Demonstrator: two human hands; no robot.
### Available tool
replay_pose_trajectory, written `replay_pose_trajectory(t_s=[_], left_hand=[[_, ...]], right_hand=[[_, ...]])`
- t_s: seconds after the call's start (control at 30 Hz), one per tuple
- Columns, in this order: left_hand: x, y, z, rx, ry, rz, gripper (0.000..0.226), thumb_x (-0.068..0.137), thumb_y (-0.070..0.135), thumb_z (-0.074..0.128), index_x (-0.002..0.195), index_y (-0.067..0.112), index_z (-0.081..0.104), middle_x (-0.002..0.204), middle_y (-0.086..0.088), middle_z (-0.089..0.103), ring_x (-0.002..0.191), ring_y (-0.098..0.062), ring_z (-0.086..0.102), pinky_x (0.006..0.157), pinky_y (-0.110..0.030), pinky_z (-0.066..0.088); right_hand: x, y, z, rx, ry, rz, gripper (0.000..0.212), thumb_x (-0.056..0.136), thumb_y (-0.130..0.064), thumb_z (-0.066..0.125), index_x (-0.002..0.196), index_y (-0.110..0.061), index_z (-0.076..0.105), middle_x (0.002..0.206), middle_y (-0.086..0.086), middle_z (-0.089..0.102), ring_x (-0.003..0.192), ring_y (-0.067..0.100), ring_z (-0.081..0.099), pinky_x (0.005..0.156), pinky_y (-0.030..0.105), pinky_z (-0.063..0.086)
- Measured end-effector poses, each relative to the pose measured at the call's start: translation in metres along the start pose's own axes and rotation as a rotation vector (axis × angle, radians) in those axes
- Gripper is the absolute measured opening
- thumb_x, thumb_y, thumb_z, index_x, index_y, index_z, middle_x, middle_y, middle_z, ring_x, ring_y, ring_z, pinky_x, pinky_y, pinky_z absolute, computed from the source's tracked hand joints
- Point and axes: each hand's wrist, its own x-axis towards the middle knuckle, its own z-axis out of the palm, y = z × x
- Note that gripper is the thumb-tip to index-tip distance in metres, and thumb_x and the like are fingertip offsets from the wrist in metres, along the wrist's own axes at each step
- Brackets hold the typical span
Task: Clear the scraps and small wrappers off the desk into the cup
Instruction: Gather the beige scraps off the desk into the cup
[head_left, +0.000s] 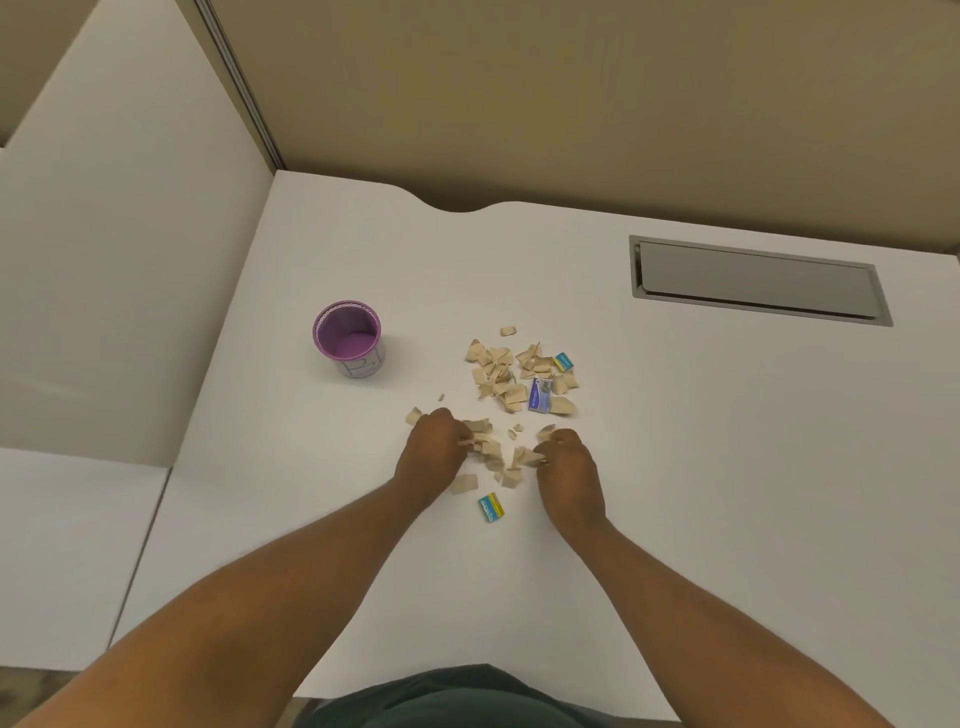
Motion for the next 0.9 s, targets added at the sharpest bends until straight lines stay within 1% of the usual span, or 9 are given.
replay_pose_trajectory(t_s=[0.13, 0.23, 0.37, 0.43, 0.5, 0.57, 0.63, 0.8, 0.9], left_hand=[[-0.009, -0.006, -0.015, -0.381, 0.087, -0.214, 0.026, 0.092, 0.006, 0.073, 0.116, 0.009, 0.083, 0.120, -0.012, 0.078, 0.111, -0.025, 0.071, 0.086, -0.027, 0.057], [-0.013, -0.015, -0.036, -0.573, 0.174, -0.293, 0.024, 0.090, 0.011, 0.076, 0.112, 0.013, 0.085, 0.112, -0.008, 0.083, 0.102, -0.019, 0.074, 0.078, -0.018, 0.054], [-0.020, -0.028, -0.085, -0.770, 0.321, -0.309, 0.021, 0.089, 0.013, 0.076, 0.102, 0.025, 0.088, 0.098, 0.010, 0.085, 0.081, -0.005, 0.073, 0.076, -0.013, 0.059], [-0.017, -0.038, -0.112, -0.735, 0.410, -0.335, 0.019, 0.088, 0.015, 0.077, 0.101, 0.025, 0.088, 0.085, 0.008, 0.082, 0.073, -0.001, 0.070, 0.077, -0.022, 0.061], [-0.008, -0.048, -0.137, -0.699, 0.454, -0.402, 0.020, 0.085, 0.013, 0.078, 0.101, 0.021, 0.088, 0.086, -0.002, 0.083, 0.083, -0.011, 0.073, 0.082, -0.033, 0.063], [0.002, -0.055, -0.156, -0.663, 0.438, -0.477, 0.026, 0.081, 0.007, 0.076, 0.105, 0.014, 0.087, 0.102, -0.012, 0.083, 0.101, -0.028, 0.075, 0.086, -0.036, 0.060], [0.011, -0.056, -0.170, -0.643, 0.397, -0.520, 0.026, 0.079, 0.005, 0.078, 0.104, 0.008, 0.085, 0.108, -0.017, 0.081, 0.108, -0.036, 0.073, 0.082, -0.036, 0.058], [0.027, -0.056, -0.192, -0.741, 0.362, -0.622, 0.024, 0.078, 0.010, 0.082, 0.094, -0.004, 0.072, 0.115, -0.026, 0.076, 0.108, -0.039, 0.076, 0.083, -0.034, 0.062], [0.029, -0.058, -0.200, -0.923, 0.341, -0.655, 0.037, 0.082, 0.019, 0.084, 0.108, -0.005, 0.071, 0.112, -0.022, 0.077, 0.100, -0.037, 0.079, 0.091, -0.048, 0.067]], right_hand=[[0.003, 0.000, -0.010, 0.177, 0.091, 0.090, 0.024, 0.091, 0.004, 0.060, 0.109, -0.003, 0.075, 0.120, 0.011, 0.071, 0.112, 0.028, 0.067, 0.092, 0.023, 0.046], [0.006, -0.005, -0.020, 0.309, 0.071, 0.197, 0.026, 0.091, 0.000, 0.068, 0.116, -0.005, 0.076, 0.118, 0.012, 0.075, 0.111, 0.029, 0.069, 0.094, 0.028, 0.051], [0.012, -0.027, -0.034, 0.475, 0.066, 0.248, 0.028, 0.088, -0.007, 0.074, 0.115, -0.014, 0.078, 0.102, 0.004, 0.079, 0.094, 0.022, 0.071, 0.068, 0.009, 0.046], [0.016, -0.051, -0.040, 0.540, 0.070, 0.222, 0.029, 0.087, -0.009, 0.075, 0.114, -0.018, 0.079, 0.095, 0.000, 0.077, 0.088, 0.015, 0.070, 0.055, 0.000, 0.042], [0.023, -0.085, -0.046, 0.594, 0.049, 0.153, 0.030, 0.087, -0.010, 0.075, 0.114, -0.020, 0.079, 0.092, -0.006, 0.076, 0.081, -0.001, 0.068, 0.061, -0.002, 0.046], [0.035, -0.125, -0.051, 0.628, 0.007, 0.037, 0.029, 0.085, -0.009, 0.074, 0.111, -0.021, 0.080, 0.091, -0.010, 0.077, 0.081, -0.006, 0.068, 0.076, 0.010, 0.056], [0.052, -0.167, -0.054, 0.649, -0.051, -0.053, 0.026, 0.082, -0.008, 0.075, 0.105, -0.020, 0.082, 0.093, -0.008, 0.079, 0.084, 0.005, 0.073, 0.082, 0.027, 0.062], [0.092, -0.253, -0.050, 0.553, -0.180, -0.121, 0.016, 0.076, -0.009, 0.078, 0.089, -0.016, 0.083, 0.084, 0.000, 0.077, 0.083, 0.023, 0.072, 0.073, 0.034, 0.058], [0.109, -0.277, -0.042, 0.486, -0.266, -0.084, 0.004, 0.076, -0.008, 0.079, 0.075, -0.011, 0.078, 0.076, 0.007, 0.073, 0.076, 0.028, 0.069, 0.066, 0.036, 0.057]])
